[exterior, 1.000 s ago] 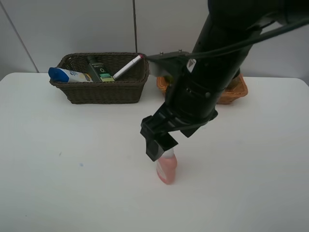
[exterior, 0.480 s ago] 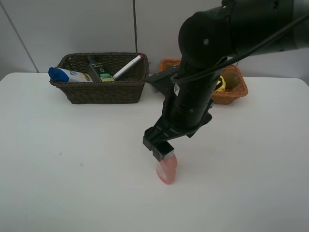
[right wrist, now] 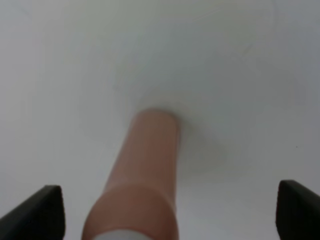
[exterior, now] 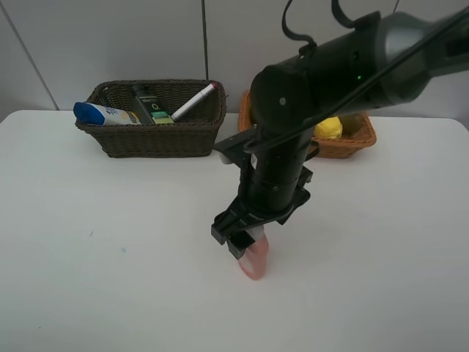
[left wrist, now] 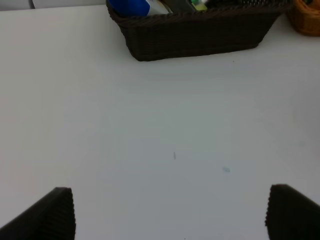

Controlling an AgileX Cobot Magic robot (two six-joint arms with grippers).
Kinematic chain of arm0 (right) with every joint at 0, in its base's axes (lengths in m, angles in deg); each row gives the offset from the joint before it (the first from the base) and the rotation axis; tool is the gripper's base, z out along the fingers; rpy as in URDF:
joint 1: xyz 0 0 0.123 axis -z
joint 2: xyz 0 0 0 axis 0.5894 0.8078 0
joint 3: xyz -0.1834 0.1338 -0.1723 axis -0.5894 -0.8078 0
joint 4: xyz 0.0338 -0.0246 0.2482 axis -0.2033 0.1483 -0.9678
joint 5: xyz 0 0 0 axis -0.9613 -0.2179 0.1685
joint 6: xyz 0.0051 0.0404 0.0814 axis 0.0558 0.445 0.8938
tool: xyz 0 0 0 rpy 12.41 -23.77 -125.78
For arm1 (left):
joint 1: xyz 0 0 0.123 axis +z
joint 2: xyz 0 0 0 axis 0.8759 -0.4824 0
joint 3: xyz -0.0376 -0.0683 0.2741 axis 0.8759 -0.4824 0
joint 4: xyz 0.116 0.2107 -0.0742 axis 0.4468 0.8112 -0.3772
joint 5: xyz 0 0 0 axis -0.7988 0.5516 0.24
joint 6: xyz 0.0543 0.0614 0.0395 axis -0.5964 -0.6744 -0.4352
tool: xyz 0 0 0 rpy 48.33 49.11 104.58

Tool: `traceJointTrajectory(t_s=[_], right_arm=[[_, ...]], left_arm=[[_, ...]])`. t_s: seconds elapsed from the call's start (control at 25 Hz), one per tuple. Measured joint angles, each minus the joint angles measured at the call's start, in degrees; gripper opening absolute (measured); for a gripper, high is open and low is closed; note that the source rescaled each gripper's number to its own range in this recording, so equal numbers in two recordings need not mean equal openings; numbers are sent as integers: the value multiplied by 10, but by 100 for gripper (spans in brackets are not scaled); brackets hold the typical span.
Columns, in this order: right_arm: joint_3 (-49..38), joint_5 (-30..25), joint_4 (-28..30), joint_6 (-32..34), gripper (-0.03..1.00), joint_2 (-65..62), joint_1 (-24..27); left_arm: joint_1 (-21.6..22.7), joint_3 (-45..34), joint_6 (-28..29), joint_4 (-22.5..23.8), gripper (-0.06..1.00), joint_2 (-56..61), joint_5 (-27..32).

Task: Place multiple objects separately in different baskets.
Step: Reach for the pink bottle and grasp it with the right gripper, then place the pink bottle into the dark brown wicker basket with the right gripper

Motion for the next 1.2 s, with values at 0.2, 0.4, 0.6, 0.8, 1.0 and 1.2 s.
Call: traceJointTrajectory(t_s=[0.2, 0.4, 0.6, 0.8, 1.0, 1.2], right_arm=[[0, 4, -4, 0, 99, 27, 0], [0, 18, -4, 0, 66, 29, 0], [0, 13, -6, 0, 24, 29, 0], [10, -20, -6, 0, 24, 18, 0], [106, -66, 13, 0, 24, -30, 0], [235, 3, 67, 0, 24, -44, 0]], left_arm=[[0, 0, 0, 0, 100, 0, 0], [0, 0, 0, 0, 100, 0, 0], [0, 0, 0, 0, 100, 0, 0], [0, 0, 0, 0, 100, 0, 0], [0, 0, 0, 0, 100, 0, 0], [0, 0, 0, 0, 100, 0, 0]])
